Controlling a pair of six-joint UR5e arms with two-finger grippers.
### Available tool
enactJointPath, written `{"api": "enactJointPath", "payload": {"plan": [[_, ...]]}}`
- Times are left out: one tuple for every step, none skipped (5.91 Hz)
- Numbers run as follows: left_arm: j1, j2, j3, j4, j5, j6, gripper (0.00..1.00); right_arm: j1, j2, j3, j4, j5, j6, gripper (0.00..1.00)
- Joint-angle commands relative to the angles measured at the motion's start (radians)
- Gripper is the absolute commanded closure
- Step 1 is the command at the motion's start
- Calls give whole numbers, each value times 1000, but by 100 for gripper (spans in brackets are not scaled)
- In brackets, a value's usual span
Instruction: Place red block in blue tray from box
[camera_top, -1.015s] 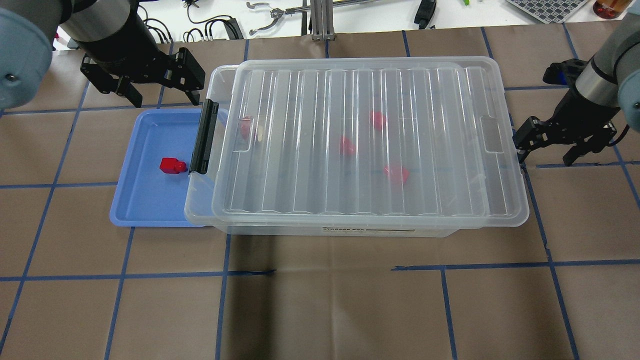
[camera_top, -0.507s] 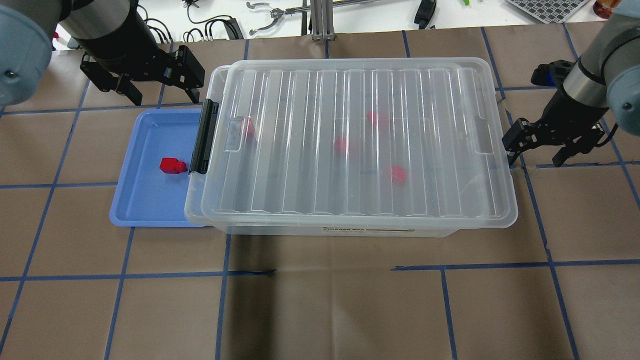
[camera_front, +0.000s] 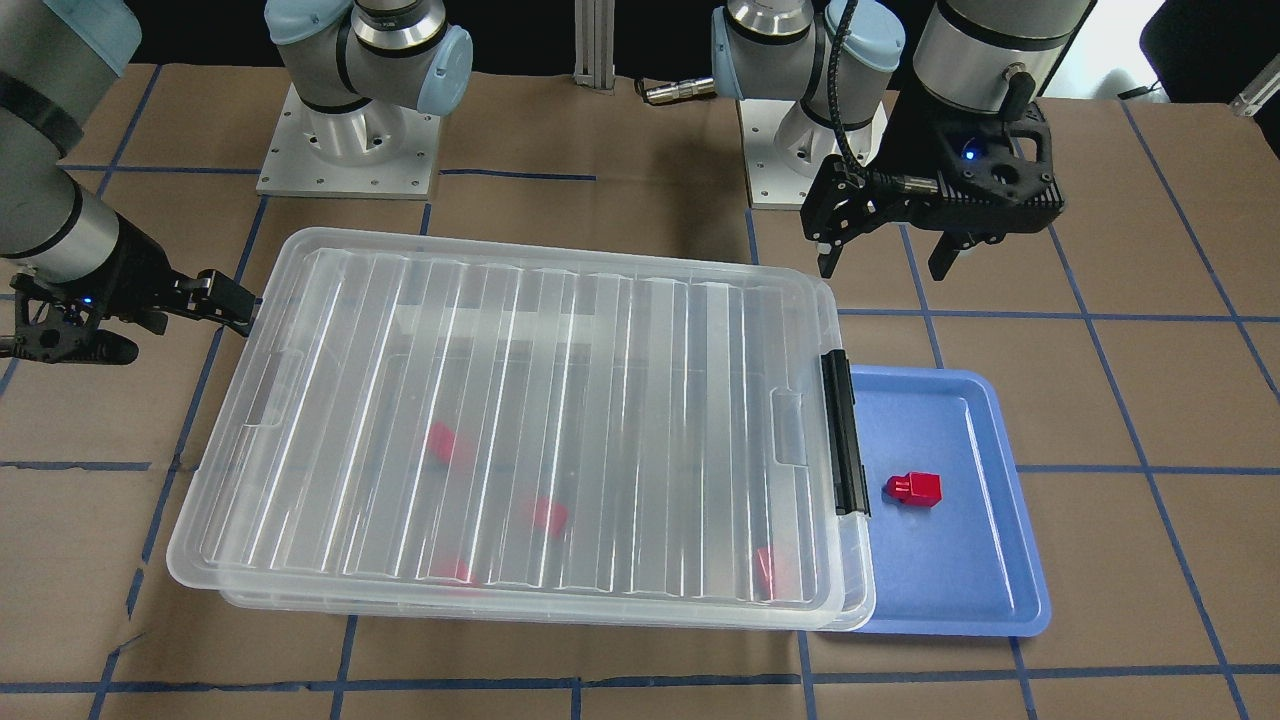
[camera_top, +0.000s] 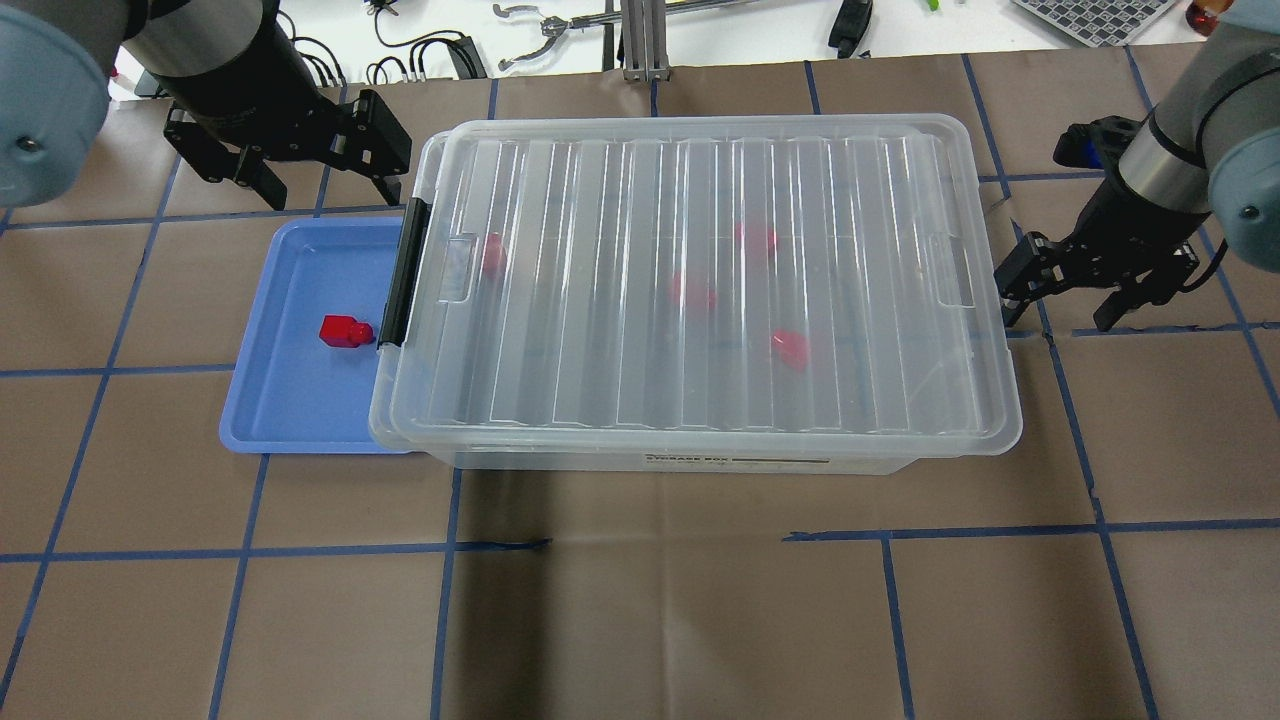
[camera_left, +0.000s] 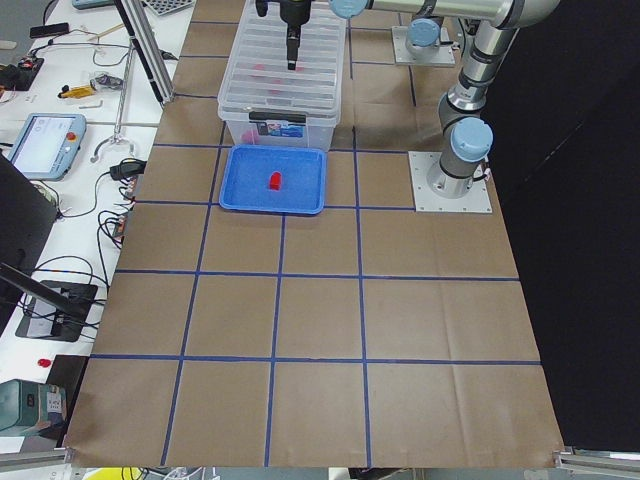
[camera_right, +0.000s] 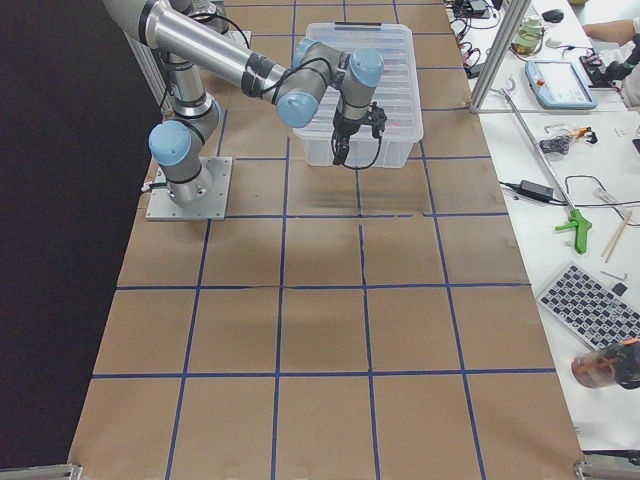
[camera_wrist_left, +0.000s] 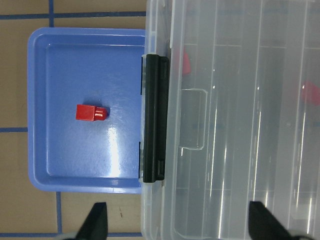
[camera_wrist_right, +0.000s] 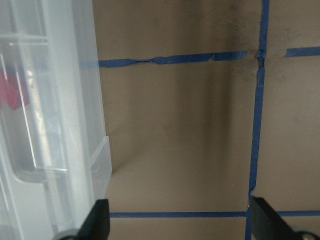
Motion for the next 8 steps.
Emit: {"api": "enactJointPath", "payload": {"plan": [[2, -1, -1, 0, 0, 5, 1, 2, -21, -32, 0, 0, 0, 0], [2, -1, 2, 0, 0, 2, 1, 33, -20, -119, 71, -10, 11, 0], [2, -1, 5, -1, 0, 1, 1, 73, -12, -220, 171, -11, 99, 0], [2, -1, 7, -1, 0, 1, 1, 137, -11, -300, 245, -10, 188, 0], [2, -3, 7, -1, 0, 2, 1, 224, -11, -351, 280, -11, 297, 0], [2, -6, 8, -1, 0, 2, 1, 302, -15, -380, 296, -11, 389, 0], [3, -6, 8, 0, -2, 4, 1, 350, -20, -384, 299, -11, 457, 0], [2, -6, 8, -1, 0, 5, 1, 358, -25, -384, 304, -11, 460, 0]]}}
